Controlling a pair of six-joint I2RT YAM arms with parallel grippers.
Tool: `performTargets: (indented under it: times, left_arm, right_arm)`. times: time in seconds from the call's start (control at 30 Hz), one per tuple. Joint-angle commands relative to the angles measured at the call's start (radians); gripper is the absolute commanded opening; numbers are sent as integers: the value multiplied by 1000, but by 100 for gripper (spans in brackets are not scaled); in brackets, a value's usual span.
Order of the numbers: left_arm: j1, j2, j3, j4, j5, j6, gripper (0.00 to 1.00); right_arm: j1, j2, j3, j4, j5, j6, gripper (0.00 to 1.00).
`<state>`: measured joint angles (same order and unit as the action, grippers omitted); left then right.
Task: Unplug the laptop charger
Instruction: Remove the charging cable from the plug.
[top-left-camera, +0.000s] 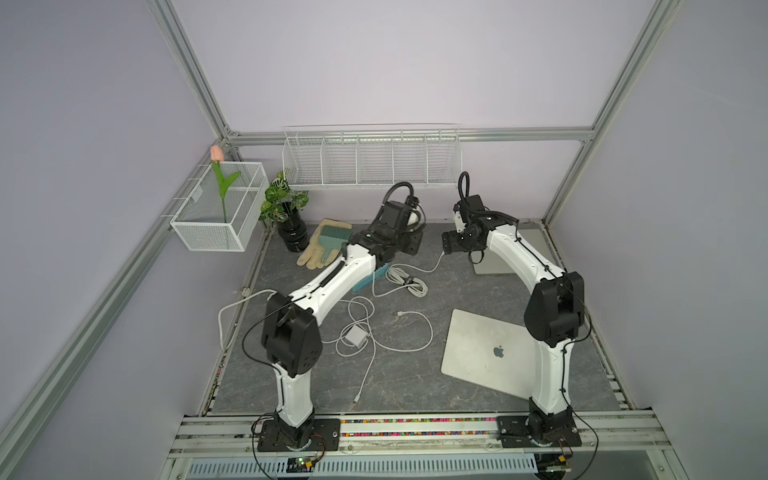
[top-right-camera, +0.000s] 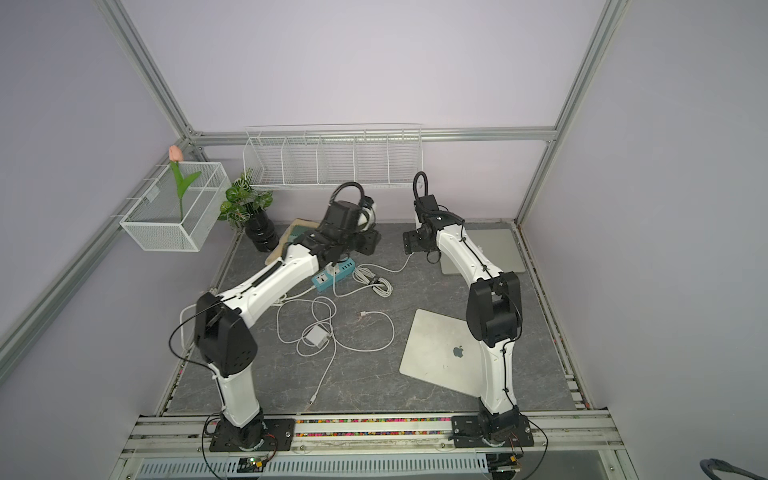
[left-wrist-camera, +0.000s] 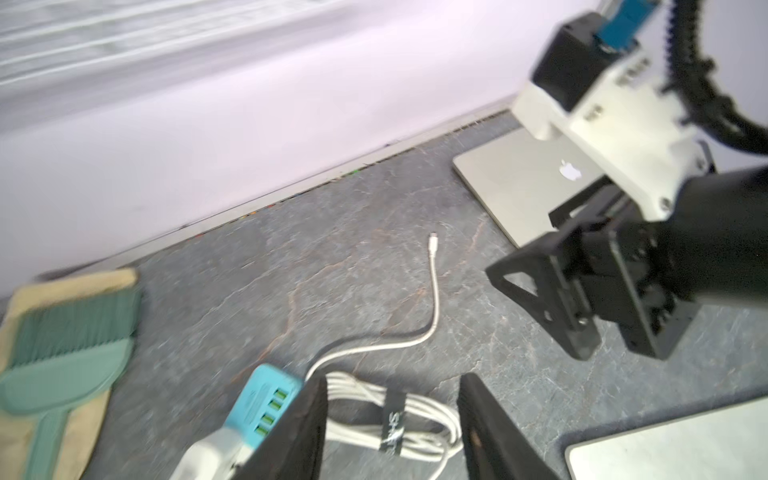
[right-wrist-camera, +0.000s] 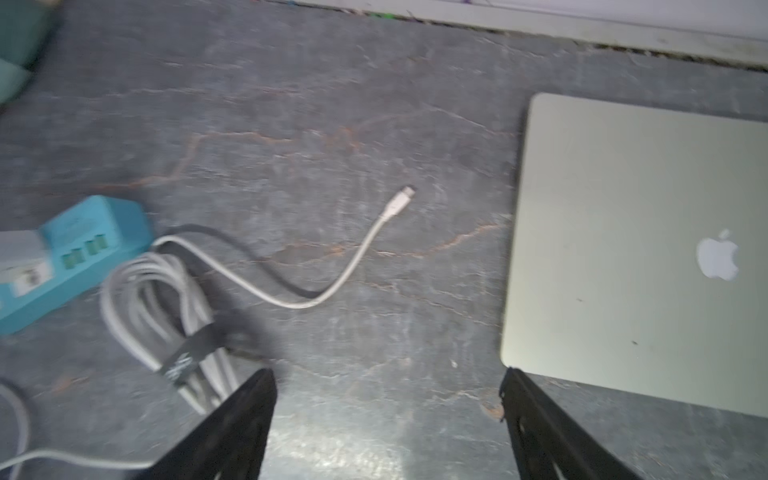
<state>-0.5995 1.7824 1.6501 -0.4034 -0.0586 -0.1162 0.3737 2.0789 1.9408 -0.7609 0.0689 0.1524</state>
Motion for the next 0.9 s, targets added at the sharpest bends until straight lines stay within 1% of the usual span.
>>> performTargets:
  times: [0.0, 0.1, 0.17, 0.23, 0.33, 0.43, 0.5, 0.53, 0.6, 0.63, 0.7, 0.8, 0.87]
  left_arm:
    - [116, -136, -225, 195, 8, -238, 58]
    - [249, -203, -392, 228, 33, -345, 58]
    - [325, -218, -466, 222, 70, -380, 56]
    - [369, -208, -510, 220, 79, -373, 56]
    - [388, -151, -511, 206, 140, -315, 56]
    - [388, -109, -514, 232, 168, -302, 56]
    - [388, -87, -516, 247, 169, -298, 56]
    - [388, -80, -517, 257, 173, -299, 56]
    - [388, -65, -515, 272, 180, -298, 56]
    - [388, -56, -513, 280, 180, -297, 56]
    - [388, -35, -502, 289, 186, -292, 56]
    - [388, 2, -482, 296, 206, -292, 56]
    - [388, 25, -469, 299, 222, -288, 56]
  right_arm:
    - [47, -6, 18, 39, -117, -26, 87]
    - [97, 41, 116, 4, -151, -33, 86]
    - [137, 83, 195, -29, -148, -40, 86]
    - [174, 131, 290, -68, -154, -45, 85]
    - [225, 232, 477, -150, -153, -48, 84]
    - [266, 387, 768, -302, -133, -52, 84]
    - [289, 551, 1089, -434, -123, -50, 83]
    - [295, 611, 1204, -471, -129, -44, 81]
    - [303, 545, 1034, -385, -133, -26, 78]
    - [311, 535, 1006, -370, -127, -31, 77]
    - [328, 564, 1052, -384, -106, -44, 77]
    - [338, 644, 1211, -441, -103, -40, 77]
    - [342, 627, 1160, -424, -106, -33, 77]
